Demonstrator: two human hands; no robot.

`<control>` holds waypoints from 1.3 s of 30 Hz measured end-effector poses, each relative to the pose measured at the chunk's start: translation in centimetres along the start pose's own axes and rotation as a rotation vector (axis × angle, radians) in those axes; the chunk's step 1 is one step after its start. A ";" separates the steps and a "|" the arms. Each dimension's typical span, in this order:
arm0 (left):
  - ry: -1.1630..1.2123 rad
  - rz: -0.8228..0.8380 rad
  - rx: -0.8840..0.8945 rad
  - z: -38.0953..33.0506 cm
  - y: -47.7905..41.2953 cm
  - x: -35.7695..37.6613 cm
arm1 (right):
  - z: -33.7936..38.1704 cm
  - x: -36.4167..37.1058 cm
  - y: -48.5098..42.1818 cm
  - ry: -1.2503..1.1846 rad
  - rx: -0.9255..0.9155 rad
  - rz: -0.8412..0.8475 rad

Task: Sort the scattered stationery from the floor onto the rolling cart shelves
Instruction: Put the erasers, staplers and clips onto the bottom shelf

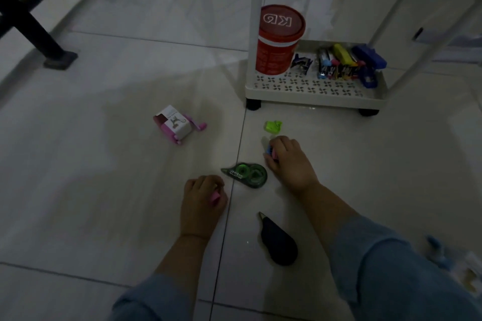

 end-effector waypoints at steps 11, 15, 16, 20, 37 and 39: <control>1.073 -0.432 -0.500 0.8 -3.1 -2.3 | -1.5 -2.4 -5.9 0.085 0.113 0.035; 1.937 -0.153 -0.732 -1.8 -5.4 3.0 | -1.4 -1.5 -5.0 0.075 0.073 0.035; 2.088 -0.088 -0.755 -2.6 -5.6 3.8 | -1.4 -1.2 -4.7 0.074 0.070 0.042; 2.145 0.196 -0.736 -4.4 -6.1 6.2 | -1.5 -3.0 -2.6 -0.423 0.066 -0.176; 1.677 0.251 -0.522 -14.3 -17.1 3.8 | -9.8 -11.4 -1.4 -1.353 0.307 -0.530; 1.595 0.271 -0.455 -15.9 -19.8 3.7 | -11.3 -13.1 -3.5 -1.297 0.290 -0.499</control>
Point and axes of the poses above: each hand's wrist, its own y-axis away from the middle knuckle, its own x-axis out of the palm, z = x × y, the point moved 9 cm from there along -y, towards the middle knuckle, and after that the axes turned 15 degrees about z, right-handed, at the moved point
